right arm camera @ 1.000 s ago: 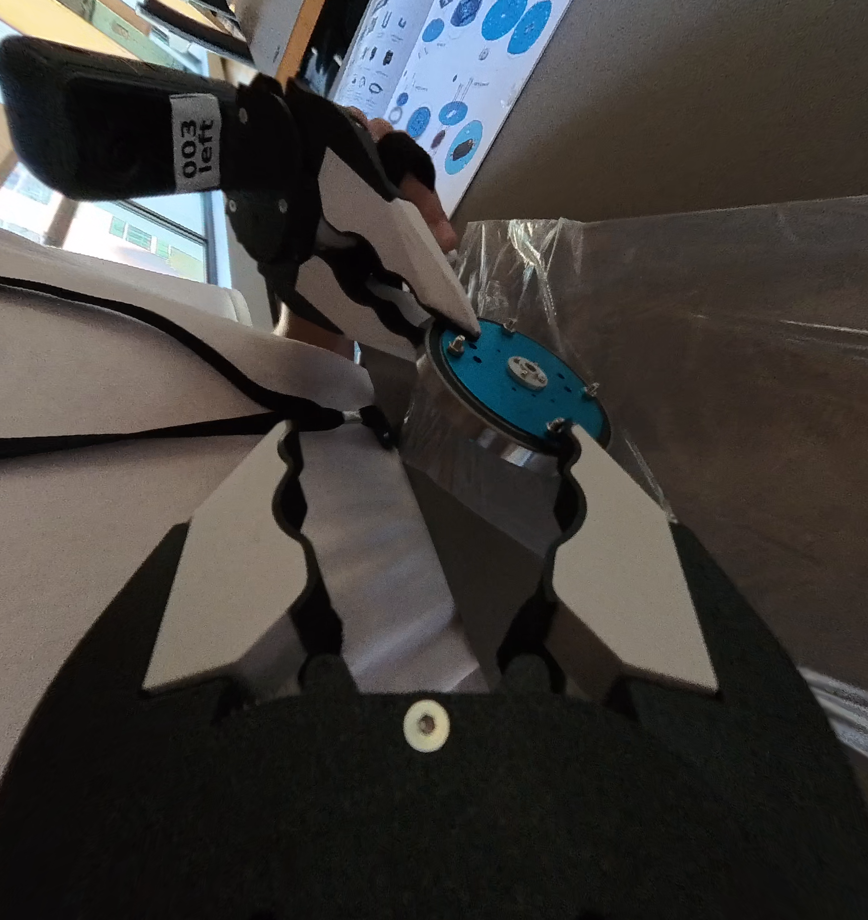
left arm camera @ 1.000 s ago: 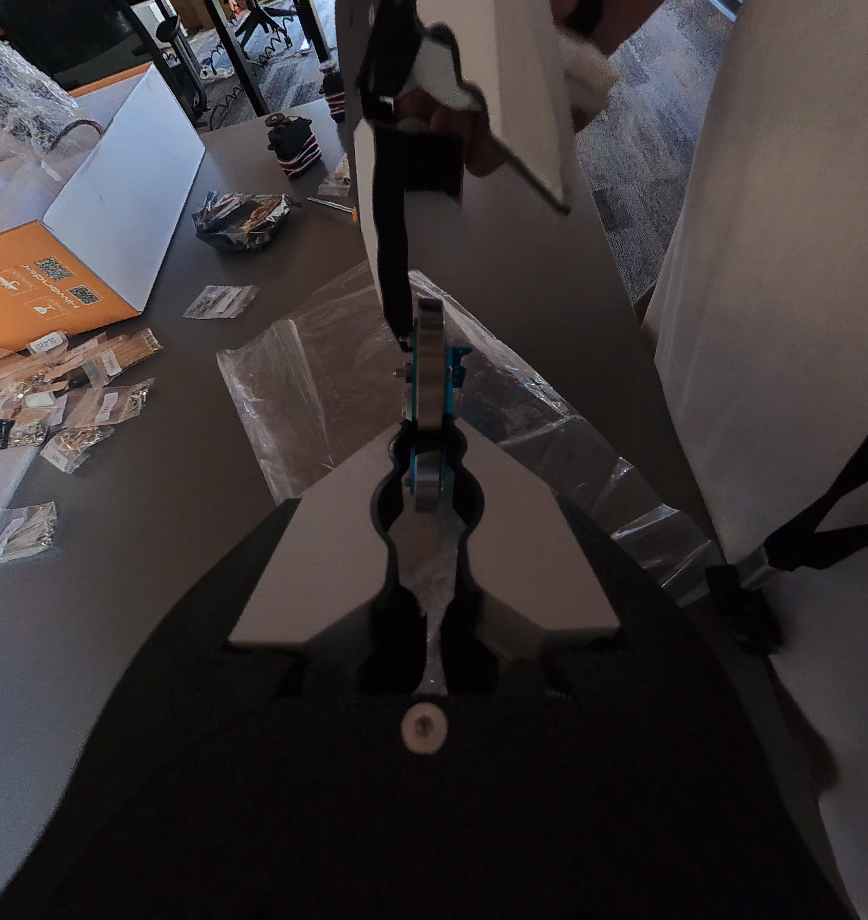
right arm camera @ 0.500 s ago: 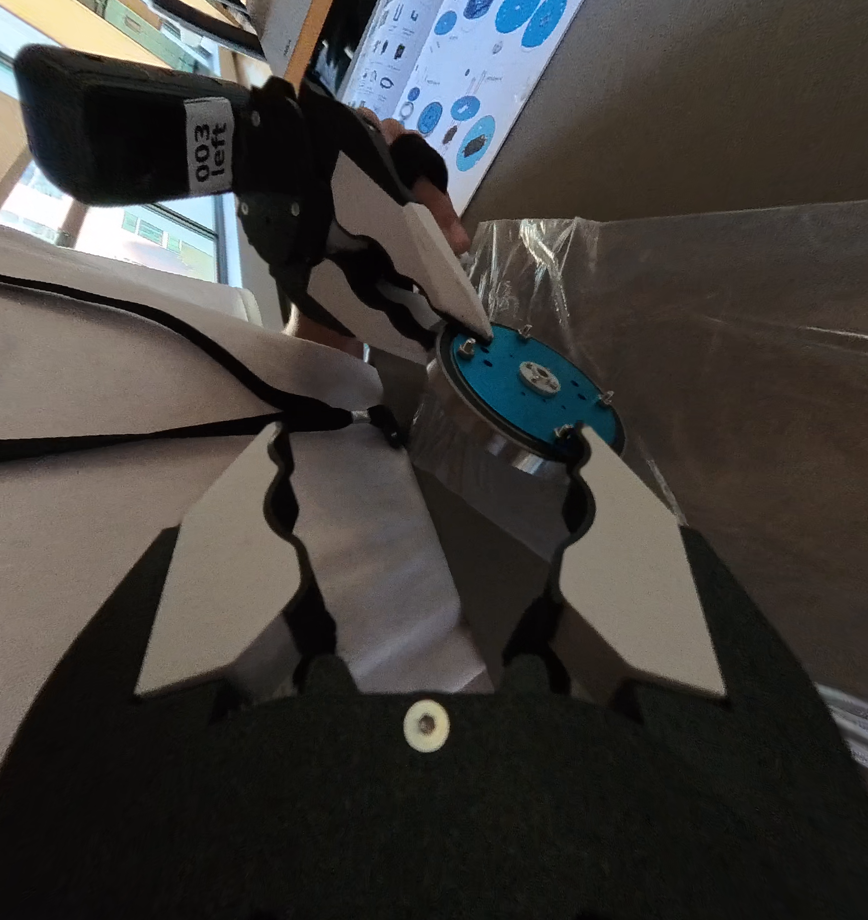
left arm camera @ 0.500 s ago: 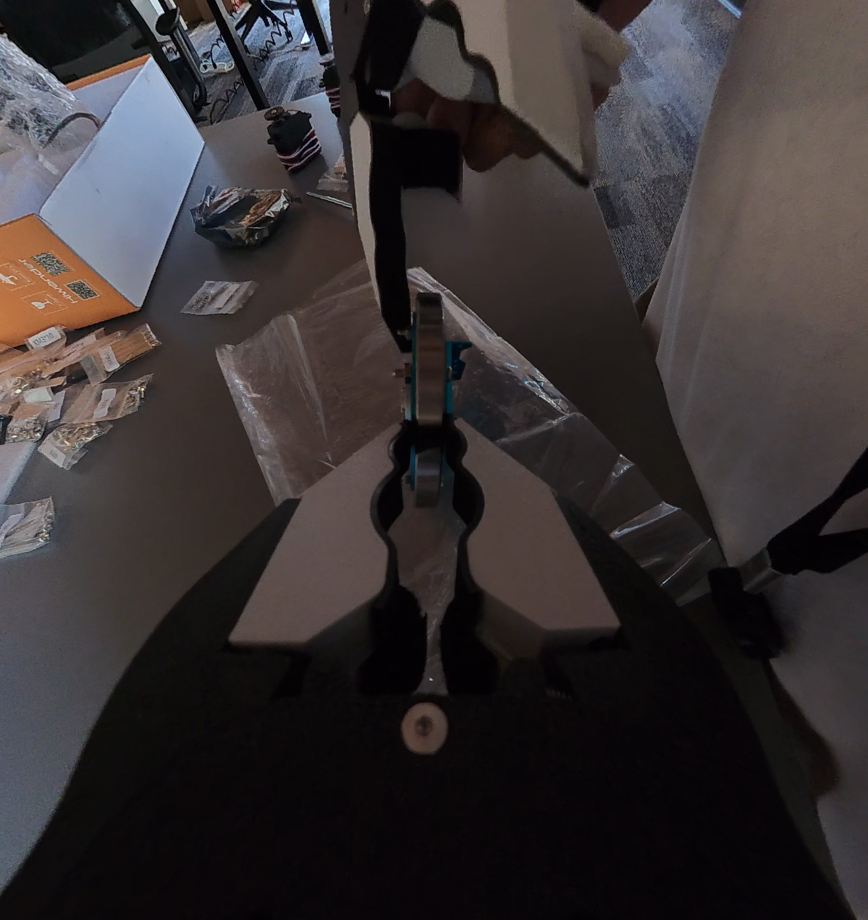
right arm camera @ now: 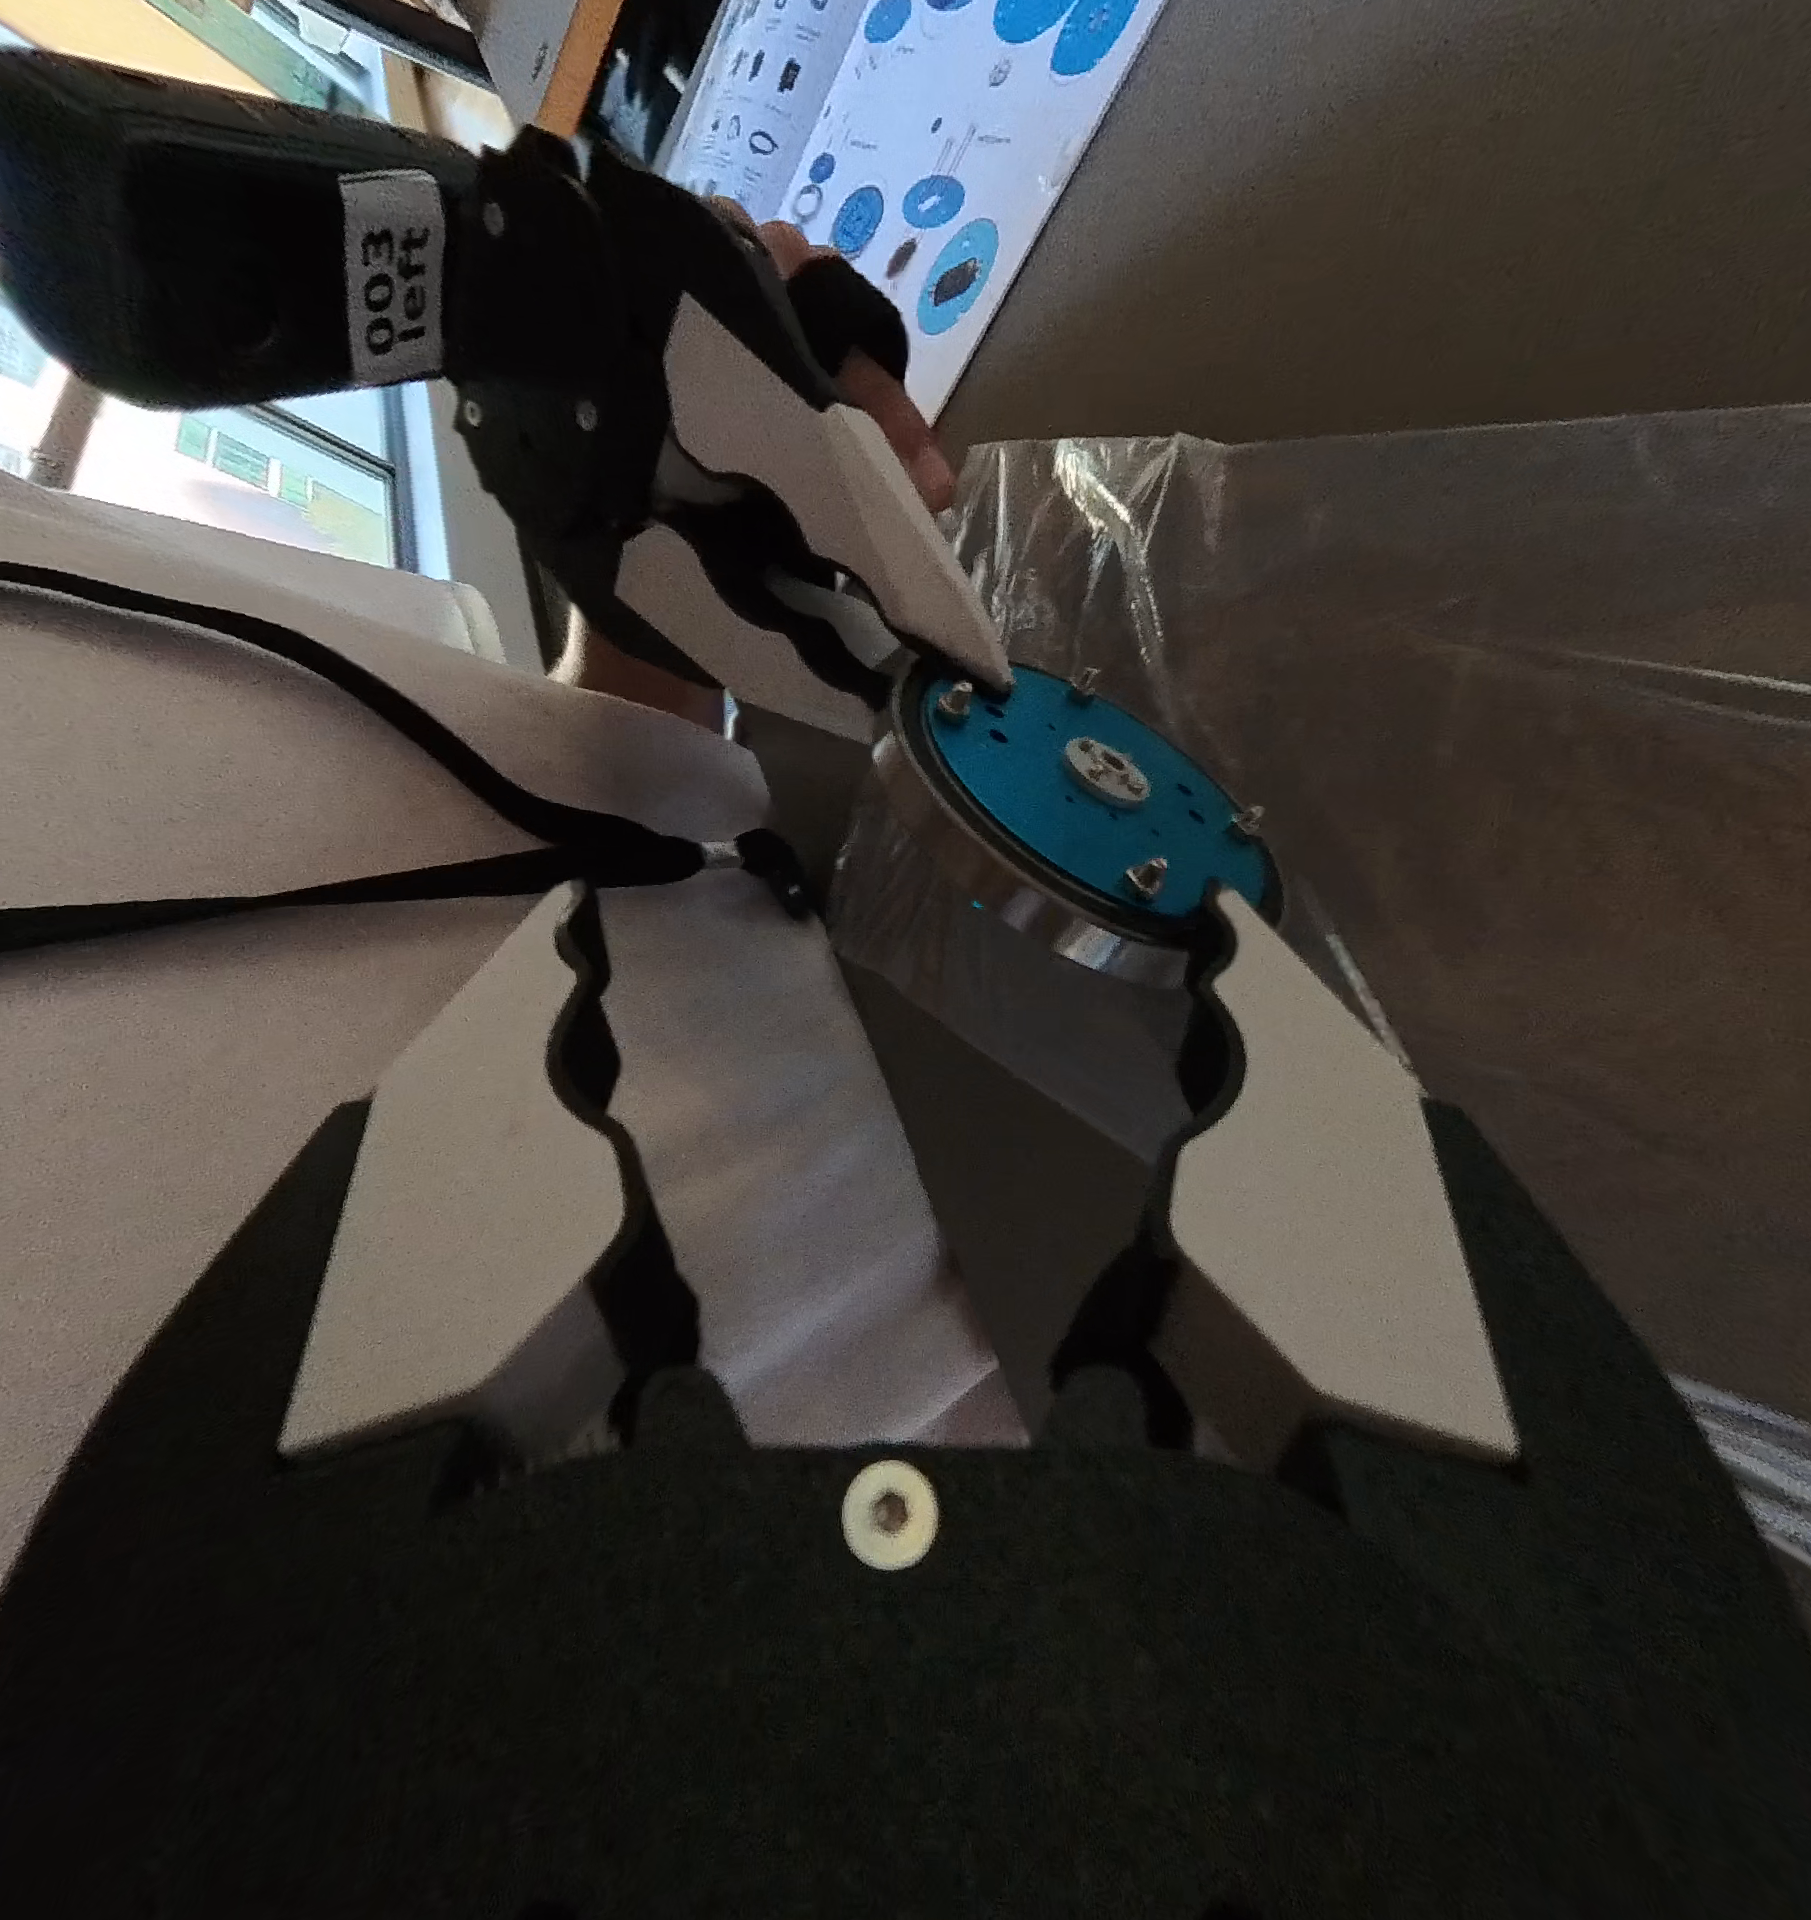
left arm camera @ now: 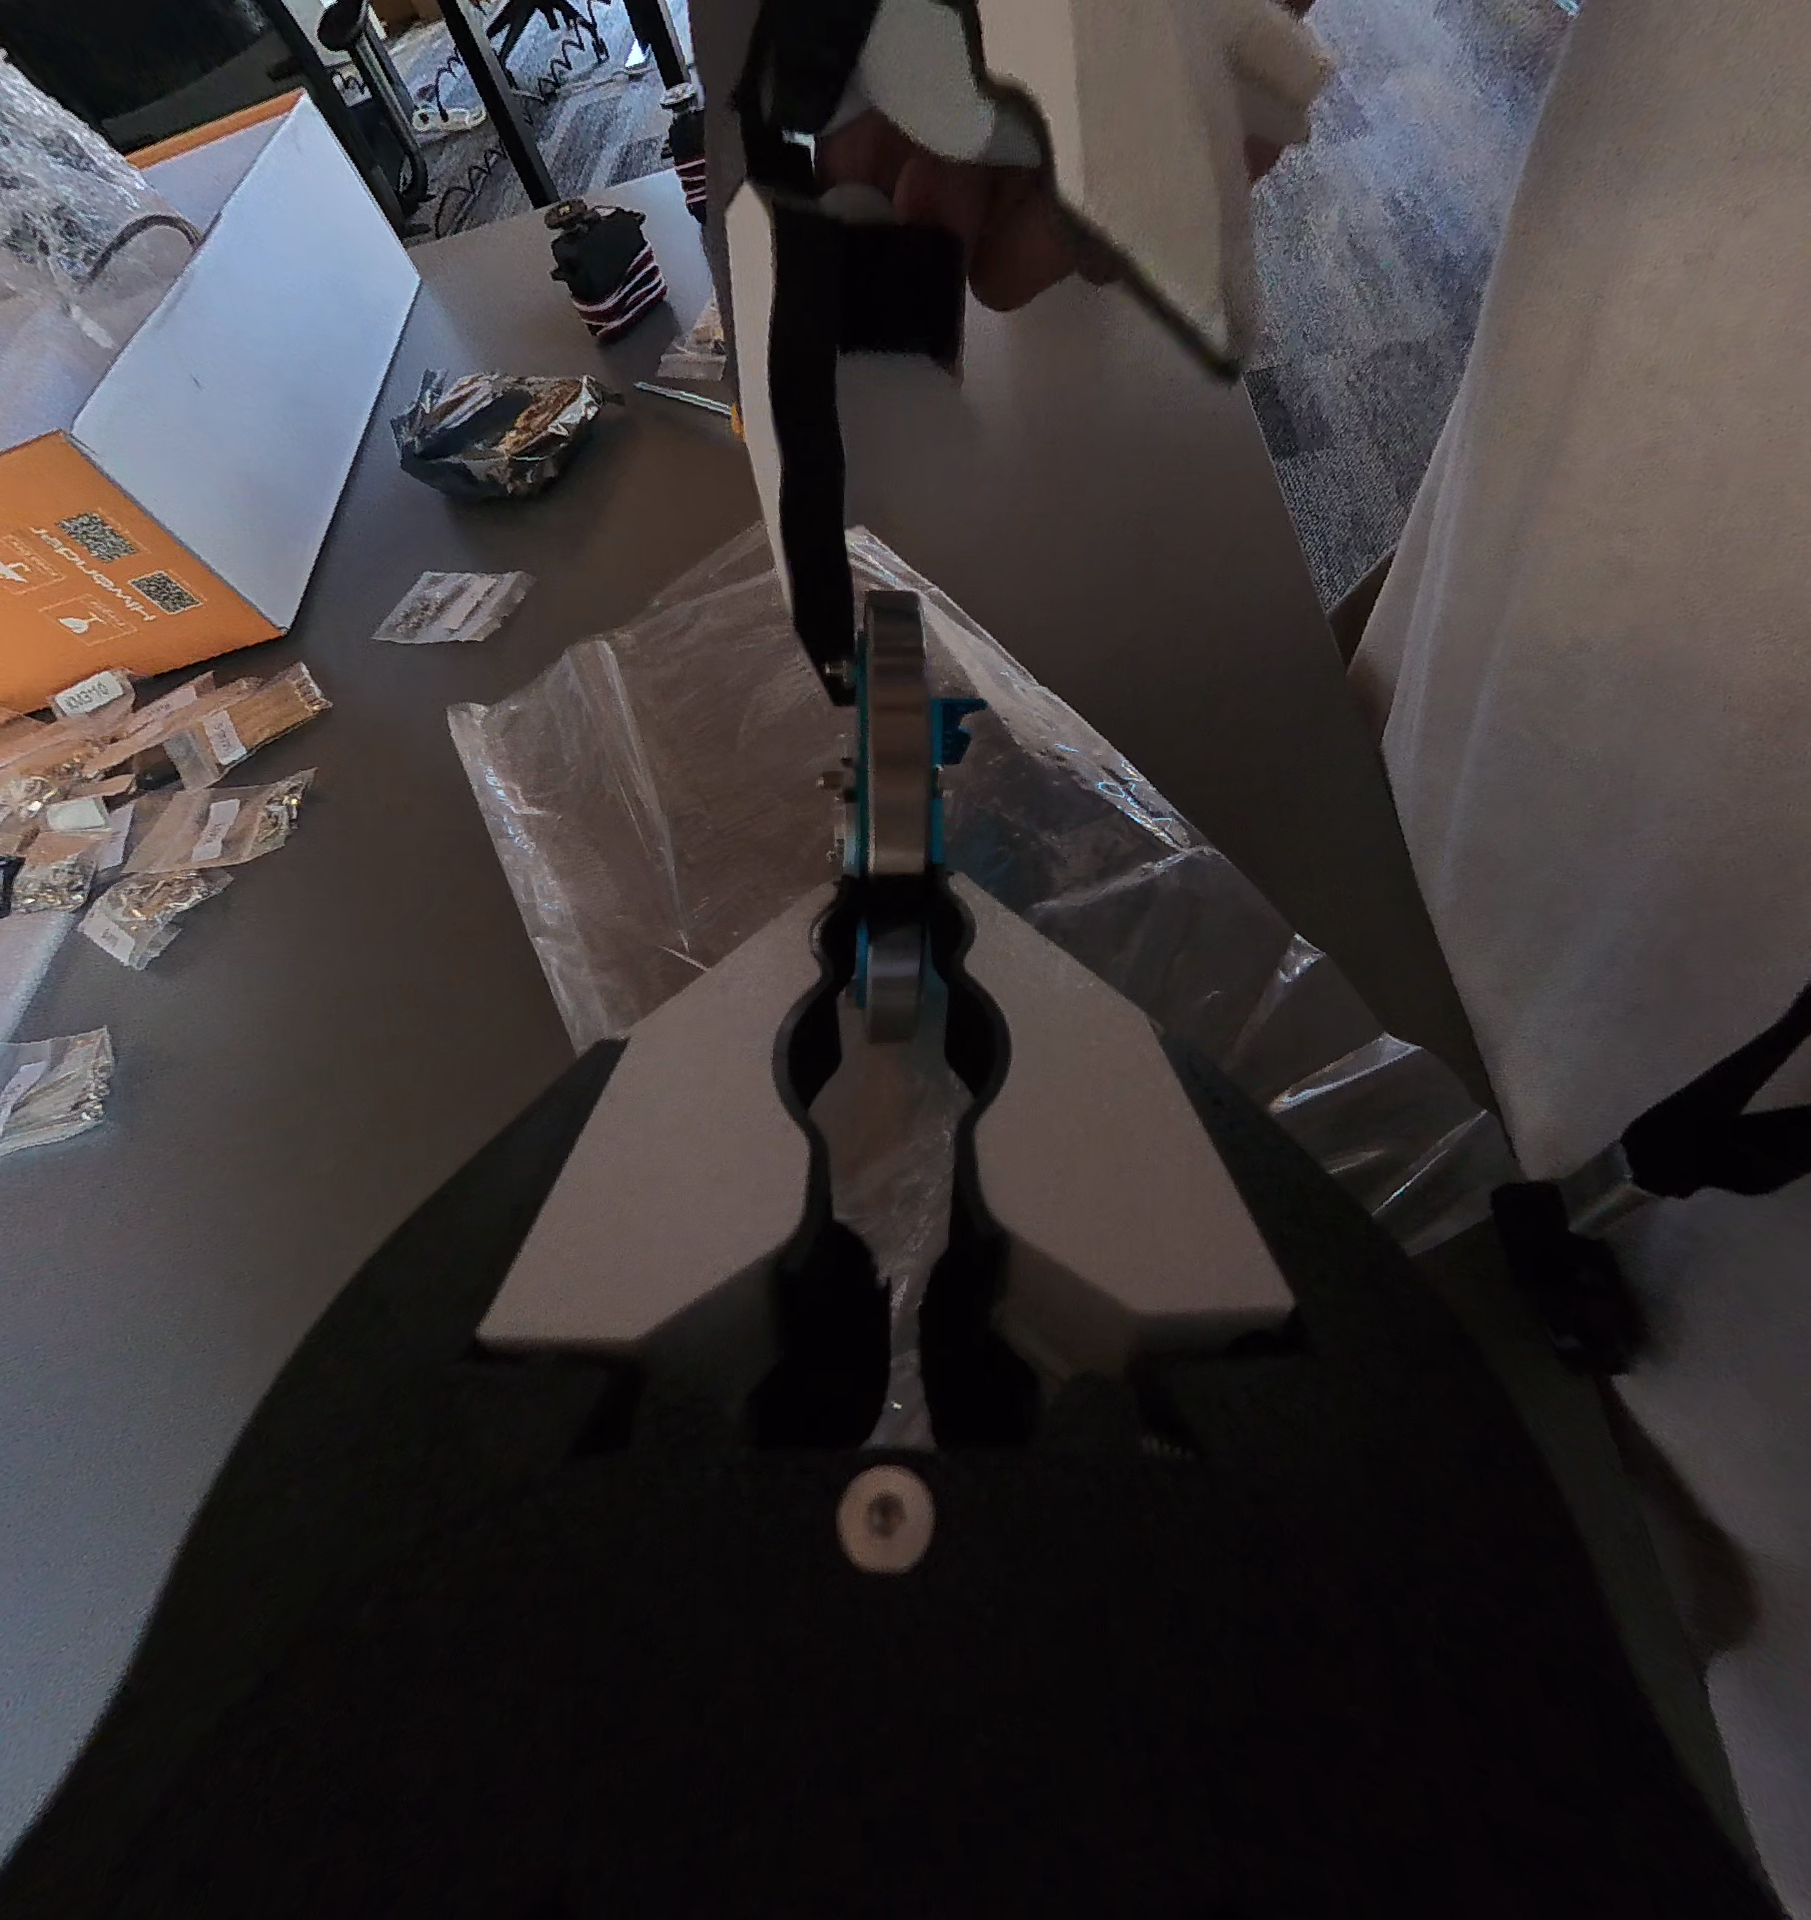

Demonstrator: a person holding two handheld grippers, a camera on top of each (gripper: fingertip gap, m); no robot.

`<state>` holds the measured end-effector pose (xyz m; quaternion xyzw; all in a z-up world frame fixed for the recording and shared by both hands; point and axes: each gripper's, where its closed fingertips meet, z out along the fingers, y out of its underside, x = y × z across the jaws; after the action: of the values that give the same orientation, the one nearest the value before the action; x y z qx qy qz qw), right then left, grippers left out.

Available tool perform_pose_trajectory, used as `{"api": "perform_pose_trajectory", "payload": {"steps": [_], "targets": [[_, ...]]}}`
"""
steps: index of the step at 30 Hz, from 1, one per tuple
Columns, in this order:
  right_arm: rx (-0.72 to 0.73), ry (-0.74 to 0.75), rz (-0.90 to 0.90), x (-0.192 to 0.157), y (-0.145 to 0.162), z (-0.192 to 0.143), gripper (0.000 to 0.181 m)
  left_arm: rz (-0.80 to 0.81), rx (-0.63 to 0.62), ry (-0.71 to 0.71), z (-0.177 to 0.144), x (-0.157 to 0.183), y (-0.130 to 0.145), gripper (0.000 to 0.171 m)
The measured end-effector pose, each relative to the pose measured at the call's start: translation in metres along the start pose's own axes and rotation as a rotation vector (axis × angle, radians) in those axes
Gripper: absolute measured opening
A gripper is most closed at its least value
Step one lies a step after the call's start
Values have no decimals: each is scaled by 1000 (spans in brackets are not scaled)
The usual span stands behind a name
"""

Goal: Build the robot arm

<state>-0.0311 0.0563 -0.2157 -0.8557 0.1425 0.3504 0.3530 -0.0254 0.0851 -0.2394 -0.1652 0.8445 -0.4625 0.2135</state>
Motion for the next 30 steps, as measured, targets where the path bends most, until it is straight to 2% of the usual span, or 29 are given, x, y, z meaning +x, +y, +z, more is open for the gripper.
{"api": "perform_pose_trajectory", "payload": {"steps": [2,5,6,8,12,17,19,23,26,27,30], "targets": [[19,-23,0,-10,-3,-8,109,2,-2,-3,0,0,0,13],[79,-75,-18,-27,-11,-21,97,2,-4,-8,0,-1,0,13],[89,-48,-24,-23,-13,-22,97,3,-5,-8,0,-1,0,13],[61,78,-54,0,-9,-19,102,5,-6,-8,0,-1,0,13],[38,-2,1,2,-2,0,106,4,-5,-7,1,-1,-1,13],[20,1,-21,-12,-1,-6,116,7,-14,-3,2,1,0,13],[35,20,-32,-12,0,-11,111,13,-16,-7,2,2,1,13],[142,-66,-26,-27,-10,-22,99,14,-16,-16,2,2,1,13],[117,109,-45,6,-6,-20,106,19,-17,-19,2,2,0,13],[95,123,-45,12,-3,-17,108,19,-18,-19,2,2,0,13],[92,4,-30,-3,-3,-4,103,23,-19,-22,3,3,0,13]]}}
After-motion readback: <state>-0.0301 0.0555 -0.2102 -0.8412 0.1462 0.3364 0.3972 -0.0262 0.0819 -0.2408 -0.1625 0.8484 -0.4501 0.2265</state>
